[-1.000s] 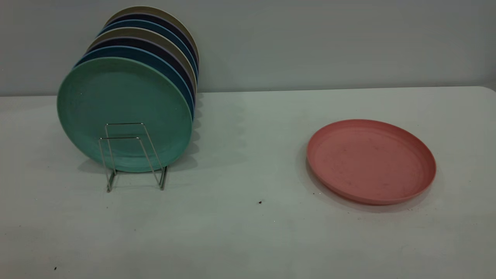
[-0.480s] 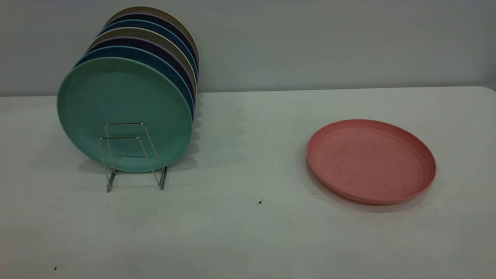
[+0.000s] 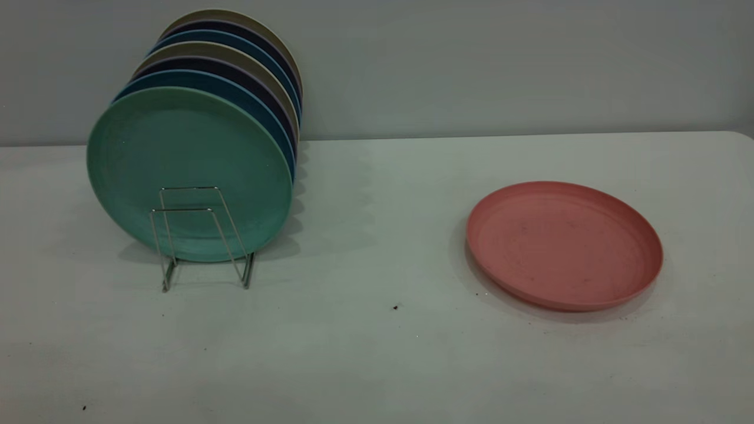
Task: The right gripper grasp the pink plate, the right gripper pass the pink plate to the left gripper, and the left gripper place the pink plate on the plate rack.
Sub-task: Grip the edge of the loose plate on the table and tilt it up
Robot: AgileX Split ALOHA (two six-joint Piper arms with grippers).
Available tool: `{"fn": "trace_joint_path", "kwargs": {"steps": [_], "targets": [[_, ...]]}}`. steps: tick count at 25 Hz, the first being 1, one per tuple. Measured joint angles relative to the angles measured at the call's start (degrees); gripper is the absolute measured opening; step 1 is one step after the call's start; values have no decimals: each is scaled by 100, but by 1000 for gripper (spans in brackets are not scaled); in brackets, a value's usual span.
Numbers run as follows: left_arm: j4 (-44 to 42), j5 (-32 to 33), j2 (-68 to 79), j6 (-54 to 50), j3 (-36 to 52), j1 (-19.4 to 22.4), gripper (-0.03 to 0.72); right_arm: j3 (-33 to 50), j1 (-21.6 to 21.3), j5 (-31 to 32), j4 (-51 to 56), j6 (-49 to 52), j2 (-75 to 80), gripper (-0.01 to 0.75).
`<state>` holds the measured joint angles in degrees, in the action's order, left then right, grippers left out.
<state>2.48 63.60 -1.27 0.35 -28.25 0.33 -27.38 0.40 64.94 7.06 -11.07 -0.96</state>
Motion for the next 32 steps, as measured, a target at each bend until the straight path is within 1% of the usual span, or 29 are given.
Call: {"fn": "trace_joint_path", "kwargs": {"steps": [4, 8, 10, 15, 19, 23, 26, 29, 32], "targets": [[100, -337, 0, 37, -45, 0, 414, -14, 0, -7, 26, -44, 0, 552], [268, -716, 0, 60, -82, 0, 414, -38, 0, -107, 302, -68, 0, 552], [413, -874, 0, 115, -82, 0, 414, -37, 0, -278, 490, -93, 0, 552], [547, -1429, 0, 155, -82, 0, 414, -42, 0, -942, 884, -103, 0, 549], [551, -1424, 123, 178, -82, 0, 414, -53, 0, -1033, 986, -97, 302, 522], [568, -1426, 757, 185, -101, 0, 414, -77, 0, -1234, 1087, -136, 1163, 474], [755, -1425, 1518, 185, -151, 0, 414, -77, 0, -1486, 1368, -359, 1961, 436], [1127, -1382, 2494, 314, -331, 0, 414, -77, 0, -1653, 1848, -880, 2834, 415], [1649, -1335, 3388, 868, -649, 0, 414, -77, 0, -1847, 2433, -1627, 3707, 412]]}}
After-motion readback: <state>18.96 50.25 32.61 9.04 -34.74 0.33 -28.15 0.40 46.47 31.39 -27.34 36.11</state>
